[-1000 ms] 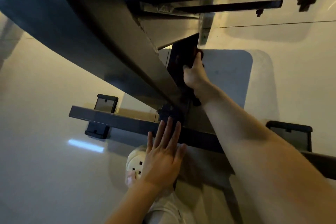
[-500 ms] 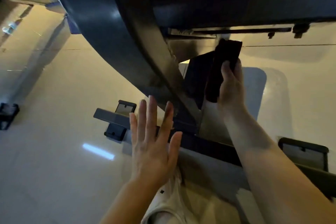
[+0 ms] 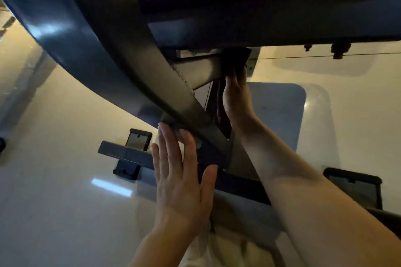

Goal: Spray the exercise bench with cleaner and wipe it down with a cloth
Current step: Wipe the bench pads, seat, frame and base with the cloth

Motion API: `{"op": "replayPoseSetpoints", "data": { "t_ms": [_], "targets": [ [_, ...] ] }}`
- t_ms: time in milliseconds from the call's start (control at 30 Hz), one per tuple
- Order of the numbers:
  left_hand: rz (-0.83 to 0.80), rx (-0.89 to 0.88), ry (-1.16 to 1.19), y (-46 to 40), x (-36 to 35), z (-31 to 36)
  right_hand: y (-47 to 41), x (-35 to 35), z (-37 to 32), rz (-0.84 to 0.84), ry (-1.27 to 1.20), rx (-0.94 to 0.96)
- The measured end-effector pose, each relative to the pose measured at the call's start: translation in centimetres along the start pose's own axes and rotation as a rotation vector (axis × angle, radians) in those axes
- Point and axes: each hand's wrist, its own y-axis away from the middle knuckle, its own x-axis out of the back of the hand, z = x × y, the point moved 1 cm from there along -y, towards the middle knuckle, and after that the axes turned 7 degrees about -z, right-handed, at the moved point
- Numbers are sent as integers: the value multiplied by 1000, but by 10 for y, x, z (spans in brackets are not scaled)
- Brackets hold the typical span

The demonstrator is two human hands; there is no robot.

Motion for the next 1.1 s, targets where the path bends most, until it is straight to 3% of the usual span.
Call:
{"op": "replayPoseSetpoints", "data": {
  "t_ms": [133,267,433,633,767,900,1000,1100],
  "targets": [
    [-8,-1,-19,0,0,-2,-60,16,3,10,32,-171],
    [-17,-9,-49,2,4,-4,-54,19,3,18,-55,-245],
    [-52,2,-83,5,6,-6,7,4,-15,16,-59,-64],
    [-50,8,-67,11,14,-8,110,14,-42,-246,0,179],
    [-131,-3,-13,30,14,-12,166,47,-15,-318,429,411],
    [-338,125,96,61,-11,-36,190,49,82,-490,1308,336],
    [-395,183,129,82,-26,-52,182,29,113,-580,1434,279],
    [-422,172,116,85,-29,-57,157,-12,108,-689,1538,341]
  ]
}}
